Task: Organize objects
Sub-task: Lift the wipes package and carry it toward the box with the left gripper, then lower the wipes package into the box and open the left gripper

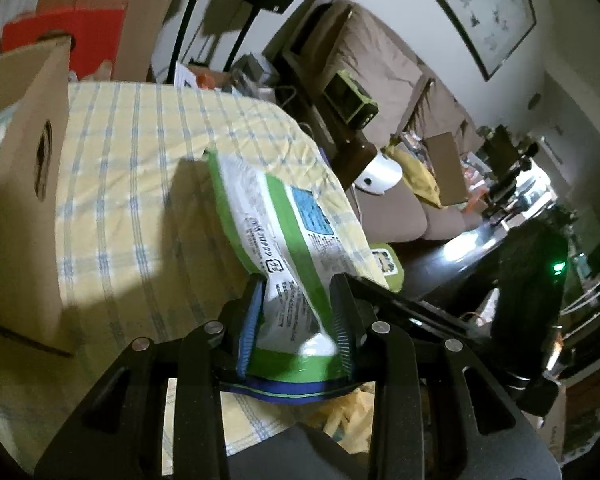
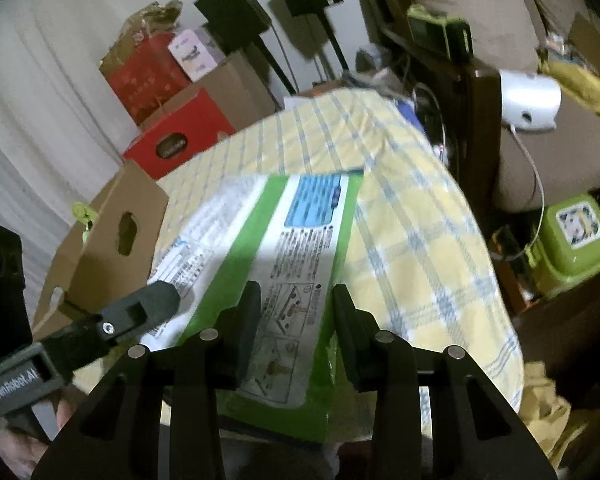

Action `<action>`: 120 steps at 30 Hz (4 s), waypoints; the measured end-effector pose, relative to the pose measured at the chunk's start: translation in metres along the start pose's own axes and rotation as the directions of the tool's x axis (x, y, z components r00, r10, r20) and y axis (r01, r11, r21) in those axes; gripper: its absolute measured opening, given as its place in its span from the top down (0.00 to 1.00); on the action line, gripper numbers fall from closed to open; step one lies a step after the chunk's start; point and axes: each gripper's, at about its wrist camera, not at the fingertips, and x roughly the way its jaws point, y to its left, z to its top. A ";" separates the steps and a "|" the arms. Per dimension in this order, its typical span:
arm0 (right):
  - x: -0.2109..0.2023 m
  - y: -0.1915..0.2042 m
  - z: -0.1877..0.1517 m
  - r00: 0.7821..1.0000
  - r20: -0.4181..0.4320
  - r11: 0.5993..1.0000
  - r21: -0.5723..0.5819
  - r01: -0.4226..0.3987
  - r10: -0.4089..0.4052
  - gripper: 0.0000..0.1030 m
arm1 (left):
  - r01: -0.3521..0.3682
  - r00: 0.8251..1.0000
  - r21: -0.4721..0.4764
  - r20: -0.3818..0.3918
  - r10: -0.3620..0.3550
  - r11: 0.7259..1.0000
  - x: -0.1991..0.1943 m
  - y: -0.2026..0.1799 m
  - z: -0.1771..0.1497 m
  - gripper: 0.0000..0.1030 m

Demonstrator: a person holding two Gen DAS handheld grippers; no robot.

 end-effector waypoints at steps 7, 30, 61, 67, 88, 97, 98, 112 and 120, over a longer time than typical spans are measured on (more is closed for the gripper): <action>0.004 -0.019 -0.007 0.997 -0.027 0.995 0.067 -0.071 0.073 0.63 | 0.095 0.995 -0.054 -0.017 -0.096 0.994 0.003 0.003 0.002 0.71; 0.005 -0.004 -0.017 1.000 -0.012 0.997 -0.082 -0.005 0.004 0.63 | -0.015 0.993 -0.194 -0.121 -0.009 0.981 0.053 0.032 0.001 0.79; -0.039 -0.007 0.017 0.989 0.076 0.991 0.029 -0.128 0.126 0.59 | 0.311 0.946 -0.271 -0.008 -0.325 0.911 0.020 0.018 0.028 0.84; -0.046 0.031 0.031 0.985 0.079 0.987 -0.056 -0.148 0.152 0.59 | 0.310 0.951 -0.253 0.060 -0.305 0.917 -0.018 0.024 0.040 0.84; 0.022 0.234 0.045 0.951 -0.075 0.903 -0.297 -0.310 0.301 0.59 | 0.196 0.960 -0.318 0.255 -0.115 0.927 -0.176 0.154 0.039 0.83; 0.076 0.319 0.036 0.916 -0.197 0.863 -0.314 -0.396 0.349 0.59 | 0.143 0.955 -0.380 0.294 -0.027 0.914 -0.236 0.231 0.033 0.83; 0.083 0.326 0.035 0.914 -0.210 0.860 -0.317 -0.400 0.348 0.59 | 0.138 0.956 -0.386 0.293 -0.021 0.912 -0.241 0.240 0.033 0.83; 0.160 0.387 0.012 0.899 -0.347 0.855 -0.345 -0.388 0.267 0.59 | 0.089 0.970 -0.450 0.240 0.025 0.888 -0.252 0.327 0.022 0.83; 0.188 0.392 -0.007 0.886 -0.411 0.863 -0.345 -0.368 0.213 0.60 | 0.032 0.983 -0.478 0.176 0.060 0.878 -0.243 0.357 0.014 0.83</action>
